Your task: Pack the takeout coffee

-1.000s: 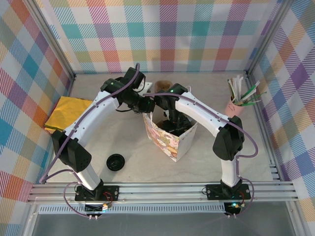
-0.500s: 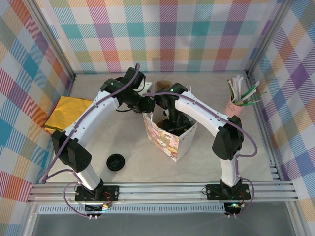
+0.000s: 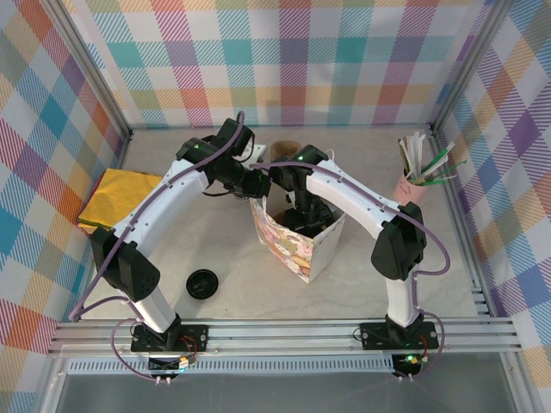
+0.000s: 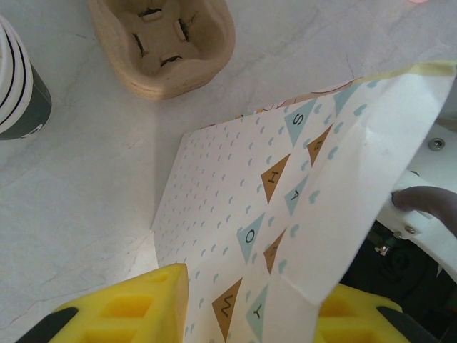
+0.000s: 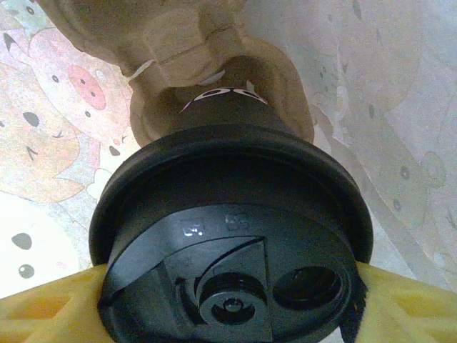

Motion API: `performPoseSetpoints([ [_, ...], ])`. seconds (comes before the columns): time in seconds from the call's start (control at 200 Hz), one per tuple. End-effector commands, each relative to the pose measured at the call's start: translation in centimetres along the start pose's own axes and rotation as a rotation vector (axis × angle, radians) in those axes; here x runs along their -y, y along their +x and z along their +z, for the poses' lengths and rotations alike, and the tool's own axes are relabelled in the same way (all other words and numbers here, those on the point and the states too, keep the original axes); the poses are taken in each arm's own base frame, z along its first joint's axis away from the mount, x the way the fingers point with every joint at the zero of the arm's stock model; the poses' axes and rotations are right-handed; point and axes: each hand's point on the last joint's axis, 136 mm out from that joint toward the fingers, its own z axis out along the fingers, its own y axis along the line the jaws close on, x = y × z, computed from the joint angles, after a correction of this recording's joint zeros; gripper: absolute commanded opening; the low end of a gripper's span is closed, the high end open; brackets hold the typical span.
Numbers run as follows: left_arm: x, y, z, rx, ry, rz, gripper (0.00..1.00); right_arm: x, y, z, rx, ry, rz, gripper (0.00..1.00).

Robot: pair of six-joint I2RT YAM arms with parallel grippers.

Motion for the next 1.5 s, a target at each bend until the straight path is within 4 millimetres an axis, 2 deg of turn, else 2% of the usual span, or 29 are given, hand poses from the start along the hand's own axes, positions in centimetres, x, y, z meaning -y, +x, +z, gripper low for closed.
performPoseSetpoints([
  [0.0, 0.52, 0.78, -0.78, -0.007, 0.011, 0.009, 0.33, 0.45, 1.11, -0.42, -0.053, 0.012, 0.004, 0.71],
  [1.495, 0.53, 0.70, -0.72, -0.009, 0.010, 0.011, 0.33, 0.36, 1.03, -0.97, -0.040, 0.005, 0.004, 0.71],
])
